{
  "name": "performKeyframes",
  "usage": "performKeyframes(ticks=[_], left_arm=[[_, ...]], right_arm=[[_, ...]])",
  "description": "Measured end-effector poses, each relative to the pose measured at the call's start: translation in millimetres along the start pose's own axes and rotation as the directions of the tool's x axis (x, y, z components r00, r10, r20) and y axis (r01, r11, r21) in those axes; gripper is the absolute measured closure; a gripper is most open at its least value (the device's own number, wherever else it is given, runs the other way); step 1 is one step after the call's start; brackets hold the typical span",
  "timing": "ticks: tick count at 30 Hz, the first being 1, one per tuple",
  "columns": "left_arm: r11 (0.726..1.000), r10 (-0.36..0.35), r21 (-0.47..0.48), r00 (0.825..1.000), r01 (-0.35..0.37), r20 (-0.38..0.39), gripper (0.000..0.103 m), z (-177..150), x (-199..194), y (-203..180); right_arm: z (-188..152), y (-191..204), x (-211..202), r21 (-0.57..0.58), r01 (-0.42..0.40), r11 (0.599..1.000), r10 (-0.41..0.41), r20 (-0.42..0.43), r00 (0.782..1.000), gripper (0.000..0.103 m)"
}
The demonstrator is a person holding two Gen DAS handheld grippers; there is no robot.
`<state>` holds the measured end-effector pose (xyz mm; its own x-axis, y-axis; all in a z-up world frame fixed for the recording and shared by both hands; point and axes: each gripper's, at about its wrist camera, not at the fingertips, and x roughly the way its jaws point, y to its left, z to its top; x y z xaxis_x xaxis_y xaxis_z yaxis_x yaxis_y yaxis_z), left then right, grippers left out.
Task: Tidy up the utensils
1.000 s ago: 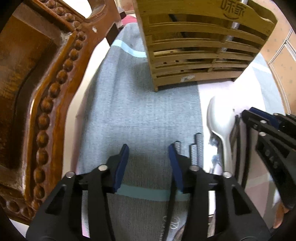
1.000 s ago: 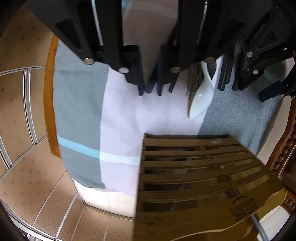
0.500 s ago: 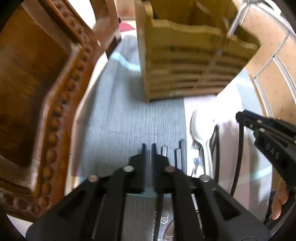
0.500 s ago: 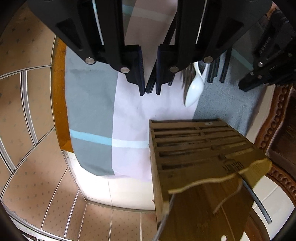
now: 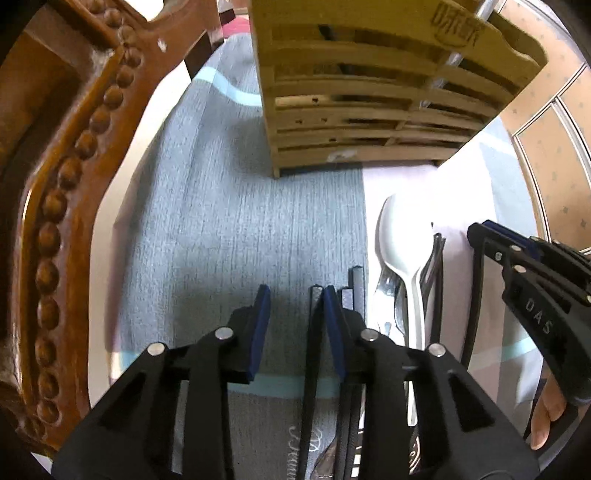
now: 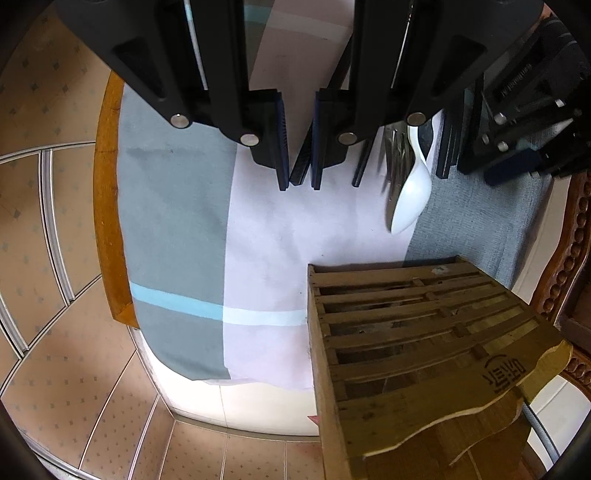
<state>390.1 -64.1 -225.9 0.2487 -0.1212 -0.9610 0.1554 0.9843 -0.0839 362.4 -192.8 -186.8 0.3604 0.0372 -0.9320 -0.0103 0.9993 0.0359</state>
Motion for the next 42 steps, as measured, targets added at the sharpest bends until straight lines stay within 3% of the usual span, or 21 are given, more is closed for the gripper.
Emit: performKeyframes(ticks=[6,8,11,15,18,22,26,28,31,34,36,42], left_arm=[[1.000,0.005,0.008,1.000,-0.005,0.004,0.074,-9.6,-6.2,2.6],[1.000,0.027,0.004,1.000,-0.027,0.009,0.093,-13.1,-7.4,-0.6],[1.000,0.008,-0.027,1.000,-0.008,0.012,0.096,-10.7,-13.8,6.8],[0.999,0.012,-0.054,0.997,-0.008,0.081,0.096,-11.1,-36.6,20.6],[0.998,0.008,-0.070,0.985,0.004,0.175,0.096,-16.7,-71.2,26.1],[0.996,0.017,-0.085,0.951,0.010,0.309,0.096,-26.8,-122.2,31.2],[0.994,0.047,-0.106,0.892,0.001,0.449,0.096,-42.9,-179.6,30.9],[0.994,0.056,-0.112,0.865,0.000,0.498,0.096,-51.1,-199.4,26.3],[0.994,0.037,-0.109,0.842,0.025,0.538,0.096,-54.5,-226.3,23.1],[0.994,0.055,-0.106,0.806,0.009,0.589,0.096,-57.5,-248.4,16.9],[0.994,0.067,-0.106,0.790,-0.002,0.609,0.096,-63.6,-257.1,15.7],[0.993,0.069,-0.122,0.769,0.012,0.635,0.096,-62.4,-276.1,11.5]], right_arm=[[2.2,-3.1,5.6,-0.009,-0.002,1.000,0.002,-0.004,1.000,0.091],[0.9,-2.5,5.8,-0.013,0.002,1.000,-0.002,-0.006,1.000,0.091],[-0.1,-0.3,4.1,-0.007,0.002,1.000,-0.002,0.005,1.000,0.091],[0.5,-0.6,-14.2,-0.007,-0.009,1.000,0.009,0.061,0.998,0.091],[0.5,-3.8,-42.2,-0.003,-0.039,0.999,0.039,0.116,0.992,0.091],[-3.8,-11.2,-93.5,0.000,-0.101,0.995,0.099,0.218,0.971,0.092],[-10.9,-17.4,-132.0,0.001,-0.118,0.993,0.112,0.302,0.947,0.093],[-14.6,-20.4,-157.9,0.003,-0.123,0.992,0.114,0.357,0.927,0.094],[-18.8,-20.9,-188.6,0.000,-0.130,0.992,0.118,0.421,0.899,0.095],[-22.6,-20.0,-216.5,-0.006,-0.133,0.991,0.119,0.477,0.871,0.095],[-22.1,-20.2,-229.4,-0.015,-0.128,0.992,0.117,0.506,0.854,0.095],[-26.0,-21.0,-248.8,-0.026,-0.129,0.991,0.122,0.553,0.824,0.095]])
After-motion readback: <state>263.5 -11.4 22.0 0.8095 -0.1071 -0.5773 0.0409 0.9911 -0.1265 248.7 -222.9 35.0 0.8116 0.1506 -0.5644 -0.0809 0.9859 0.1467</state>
